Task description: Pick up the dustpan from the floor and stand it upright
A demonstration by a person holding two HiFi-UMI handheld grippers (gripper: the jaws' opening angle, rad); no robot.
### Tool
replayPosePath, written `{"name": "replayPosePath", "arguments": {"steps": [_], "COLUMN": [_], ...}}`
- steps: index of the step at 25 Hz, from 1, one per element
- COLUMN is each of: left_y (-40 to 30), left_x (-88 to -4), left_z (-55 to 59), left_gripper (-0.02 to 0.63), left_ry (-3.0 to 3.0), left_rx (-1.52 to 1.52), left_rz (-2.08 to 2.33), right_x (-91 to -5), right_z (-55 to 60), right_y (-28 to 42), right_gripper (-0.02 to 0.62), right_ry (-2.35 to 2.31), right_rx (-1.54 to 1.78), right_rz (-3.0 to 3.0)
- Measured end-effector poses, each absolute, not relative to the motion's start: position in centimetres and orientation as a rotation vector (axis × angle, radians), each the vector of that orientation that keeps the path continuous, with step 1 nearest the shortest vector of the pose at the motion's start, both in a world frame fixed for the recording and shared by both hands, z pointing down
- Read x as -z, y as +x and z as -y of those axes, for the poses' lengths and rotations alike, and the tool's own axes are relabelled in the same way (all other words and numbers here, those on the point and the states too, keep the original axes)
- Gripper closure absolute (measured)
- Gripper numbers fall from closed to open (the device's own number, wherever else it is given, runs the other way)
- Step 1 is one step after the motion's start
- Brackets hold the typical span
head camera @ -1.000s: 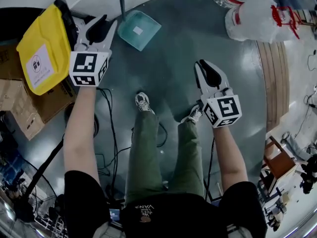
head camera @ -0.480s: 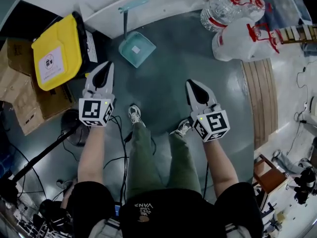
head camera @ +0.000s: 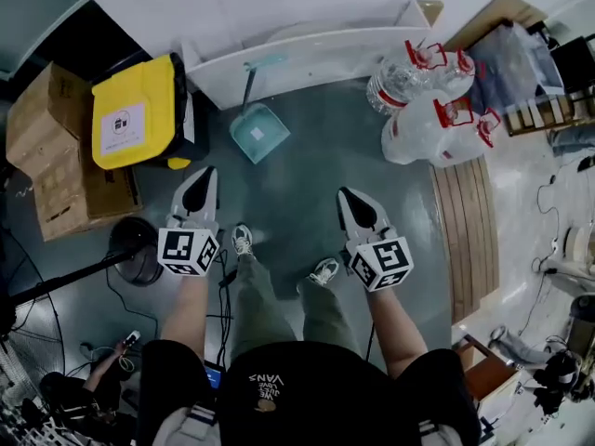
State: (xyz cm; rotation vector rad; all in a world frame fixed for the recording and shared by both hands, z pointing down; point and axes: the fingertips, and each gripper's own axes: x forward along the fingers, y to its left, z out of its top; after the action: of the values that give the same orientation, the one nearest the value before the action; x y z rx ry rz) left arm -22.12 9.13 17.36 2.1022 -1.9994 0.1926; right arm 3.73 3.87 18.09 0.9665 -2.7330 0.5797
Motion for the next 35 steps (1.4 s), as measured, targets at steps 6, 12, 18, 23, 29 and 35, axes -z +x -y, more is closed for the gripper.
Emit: {"name": "replayPosePath", "arguments": {"steps": [6,12,18,23,29,35], "left_y": [-20.0,-19.4,-17.9,-17.4,-18.0,-18.8], "left_x": [-12.8,-10.1,-8.2,-7.1,-6.8,-6.6], "left_z": [-12.6,-16.5,-18.9,-20.4,-21.9,-23.2], "left_gripper": [0.554,0.554,0.554,0.554,0.554,0.554], "left_ry": [2.097,2.057,2.042,2.037,2.013,1.998], "left_rx": [-0.13,-0.111,-0.069,-0.039,-0.019,-0.031], "left_rz": [2.044,2.131,2.126,2.132,2.155,2.171], "right_x": [-13.0,-9.5,-7.9,-7.8,-6.9,-6.5], "right_z": [-6.3,-9.2,-11.1,-12.0,-12.8,-13.5], "right_y": [5.1,5.5,5.8,5.6,3.8,2.5], "right_gripper": [0.594,0.594,0.594,0.594,0.594,0.594], "right_ry": [0.961,0.95,0.929,0.882,0.817,0.765], "right_rx": [-0.541,-0.527,-0.538,-0.516,-0.472,-0.455], "right_rz": [2.786,2.83,2.851,2.85,2.86,2.862]}}
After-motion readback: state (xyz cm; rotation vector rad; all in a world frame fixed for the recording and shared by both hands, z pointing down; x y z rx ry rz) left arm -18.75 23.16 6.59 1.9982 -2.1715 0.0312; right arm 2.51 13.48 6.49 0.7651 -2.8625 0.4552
